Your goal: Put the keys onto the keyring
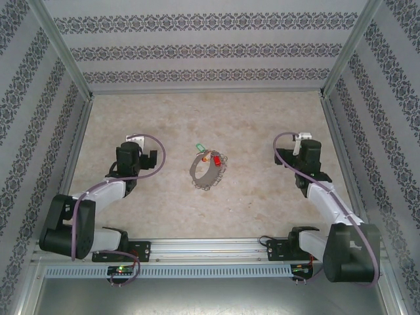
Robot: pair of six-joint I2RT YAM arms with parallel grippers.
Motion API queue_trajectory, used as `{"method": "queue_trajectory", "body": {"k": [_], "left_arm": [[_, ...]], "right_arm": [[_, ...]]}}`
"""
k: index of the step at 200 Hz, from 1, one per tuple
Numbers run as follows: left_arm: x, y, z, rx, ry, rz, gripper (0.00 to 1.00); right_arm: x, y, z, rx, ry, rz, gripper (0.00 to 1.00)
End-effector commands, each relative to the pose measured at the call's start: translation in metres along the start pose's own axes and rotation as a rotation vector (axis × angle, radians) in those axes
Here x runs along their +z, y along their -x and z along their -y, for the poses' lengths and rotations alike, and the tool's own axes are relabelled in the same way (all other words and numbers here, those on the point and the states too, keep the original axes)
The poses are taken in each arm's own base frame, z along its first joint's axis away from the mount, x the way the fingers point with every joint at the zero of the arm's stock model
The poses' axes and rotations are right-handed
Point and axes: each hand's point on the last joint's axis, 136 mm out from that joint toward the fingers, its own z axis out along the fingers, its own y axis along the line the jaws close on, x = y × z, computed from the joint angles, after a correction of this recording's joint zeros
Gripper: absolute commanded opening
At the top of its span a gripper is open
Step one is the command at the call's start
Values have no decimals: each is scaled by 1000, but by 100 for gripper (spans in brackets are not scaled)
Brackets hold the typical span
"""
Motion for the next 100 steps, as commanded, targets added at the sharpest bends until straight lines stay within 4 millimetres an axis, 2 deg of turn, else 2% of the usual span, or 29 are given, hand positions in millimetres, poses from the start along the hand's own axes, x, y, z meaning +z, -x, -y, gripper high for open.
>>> {"method": "queue_trajectory", "body": {"k": [1, 27, 54, 70, 84, 100], "left_arm": [[7, 36, -7, -9, 18, 126, 100], [16, 34, -10, -24, -1, 129, 100], [19, 22, -17, -66, 1, 135, 100], [22, 17, -17, -75, -4, 140, 100], [28, 7, -14, -78, -28, 134, 100], [32, 6, -19, -116, -47, 143, 100]], "right_arm": [[7, 46, -4, 69, 83, 252, 98], [28, 40, -16, 64, 158, 256, 98], [45, 38, -24, 45, 189, 252, 98], [45, 33, -29, 15, 173, 240, 98], [42, 32, -28, 15, 166, 266, 98], [44, 25, -21, 23, 106, 303, 98]]}}
